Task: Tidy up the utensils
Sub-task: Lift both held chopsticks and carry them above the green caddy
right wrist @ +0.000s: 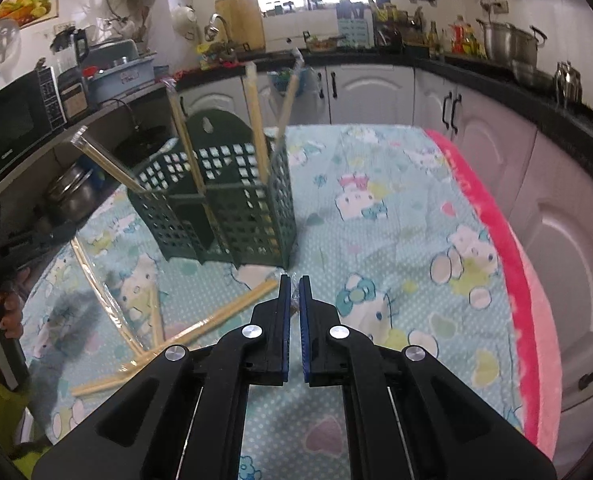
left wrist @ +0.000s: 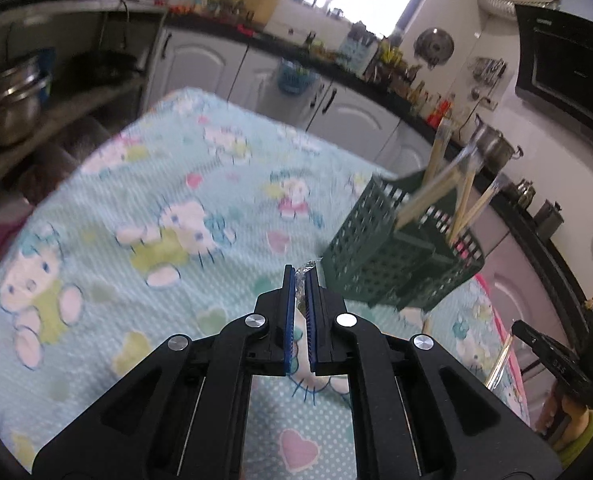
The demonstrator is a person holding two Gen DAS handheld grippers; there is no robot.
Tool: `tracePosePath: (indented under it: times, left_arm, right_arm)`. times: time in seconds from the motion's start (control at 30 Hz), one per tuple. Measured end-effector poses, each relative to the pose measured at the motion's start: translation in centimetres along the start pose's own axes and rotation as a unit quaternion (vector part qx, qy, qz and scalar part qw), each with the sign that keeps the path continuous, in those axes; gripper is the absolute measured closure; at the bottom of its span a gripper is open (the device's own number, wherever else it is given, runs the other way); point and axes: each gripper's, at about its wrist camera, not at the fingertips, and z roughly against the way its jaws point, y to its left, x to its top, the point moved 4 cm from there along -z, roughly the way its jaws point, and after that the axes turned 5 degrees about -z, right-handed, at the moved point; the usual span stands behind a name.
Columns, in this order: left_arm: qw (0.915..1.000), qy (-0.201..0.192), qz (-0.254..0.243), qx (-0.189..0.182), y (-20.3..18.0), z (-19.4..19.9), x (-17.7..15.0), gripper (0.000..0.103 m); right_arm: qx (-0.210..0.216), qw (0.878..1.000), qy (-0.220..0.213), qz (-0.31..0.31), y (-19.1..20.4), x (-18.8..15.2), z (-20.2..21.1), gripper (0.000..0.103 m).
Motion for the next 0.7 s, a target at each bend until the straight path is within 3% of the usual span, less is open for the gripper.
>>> tracePosePath:
  times: [0.27,0.7]
  left_arm:
    - [0.9983,-0.039,-0.023,-0.037,-2.4,3.5,1.8,0.101]
    - [0.9878,-0.044,-0.088,-0.121,-9.9,5.5,2.1,0.101]
  right_arm:
    - [0.019,0.999,-0.032,0.039,2.7,1.4,2.2,0.1]
    - [0.077,0.992,-0.065,0.07,7.1,3.0,5.7,0.1]
